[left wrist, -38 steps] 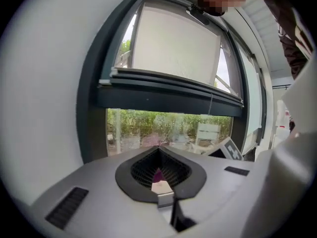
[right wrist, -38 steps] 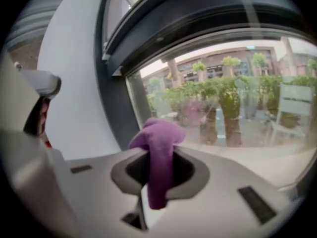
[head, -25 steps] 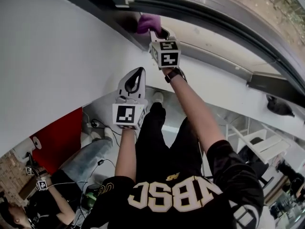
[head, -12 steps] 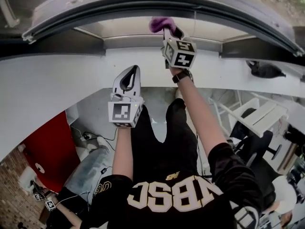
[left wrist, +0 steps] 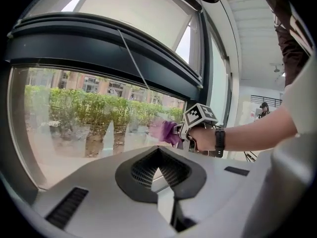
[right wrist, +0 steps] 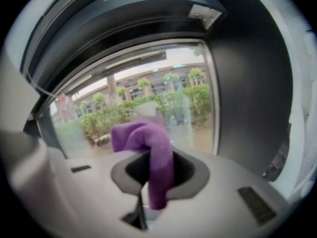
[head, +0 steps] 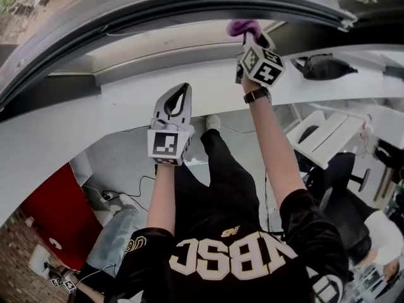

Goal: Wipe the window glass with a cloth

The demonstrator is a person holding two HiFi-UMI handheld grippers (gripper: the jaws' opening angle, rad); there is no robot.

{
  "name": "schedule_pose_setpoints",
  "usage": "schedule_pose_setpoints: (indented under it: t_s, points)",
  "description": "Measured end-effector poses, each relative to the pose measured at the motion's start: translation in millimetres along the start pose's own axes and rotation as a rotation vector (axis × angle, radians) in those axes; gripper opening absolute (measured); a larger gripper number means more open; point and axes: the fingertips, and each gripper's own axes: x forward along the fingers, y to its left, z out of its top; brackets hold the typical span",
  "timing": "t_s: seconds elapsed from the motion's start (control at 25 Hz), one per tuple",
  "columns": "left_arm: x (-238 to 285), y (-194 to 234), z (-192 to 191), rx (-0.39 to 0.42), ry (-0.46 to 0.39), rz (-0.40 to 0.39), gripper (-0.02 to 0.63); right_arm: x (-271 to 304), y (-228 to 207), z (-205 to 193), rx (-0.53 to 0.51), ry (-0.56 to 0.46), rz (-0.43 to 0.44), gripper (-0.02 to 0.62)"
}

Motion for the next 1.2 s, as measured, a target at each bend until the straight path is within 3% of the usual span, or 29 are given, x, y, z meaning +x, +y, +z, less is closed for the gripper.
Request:
schedule_pose_setpoints:
  t_s: [0.2, 0.4, 0.6, 0.72, 0.92, 1.12, 1.2]
  points:
    - [12, -8, 2, 0.004, 0.000, -0.007, 0.013, -1, -42, 12, 0.062, -0.017, -0.072, 0.067]
    - [-7, 23, 2, -0.022, -0.005, 0.034, 0.013, -7, -3, -27, 0.010, 0.047, -0.037, 0.067]
    - [-62, 89, 4, -0.035, -0.020, 0.126, 0.014, -19, 131, -128, -0.082, 0.215, 0.157, 0.067]
    - [-105, 136, -2, -0.024, 0.001, 0.172, 0.012, -25, 226, -170, -0.108, 0.257, 0.280, 0.067]
    - [-173, 219, -12, -0.001, 0.017, 0.262, 0.014, -18, 377, -199, -0.145, 0.239, 0.473, 0.067]
    - [-235, 285, -19, -0.099, -0.035, 0.360, 0.014, -1, 503, -211, -0.105, 0.201, 0.616, 0.067]
    - [-247, 301, -21, -0.097, -0.038, 0.378, 0.012, 7, 544, -215, -0.121, 0.194, 0.652, 0.067]
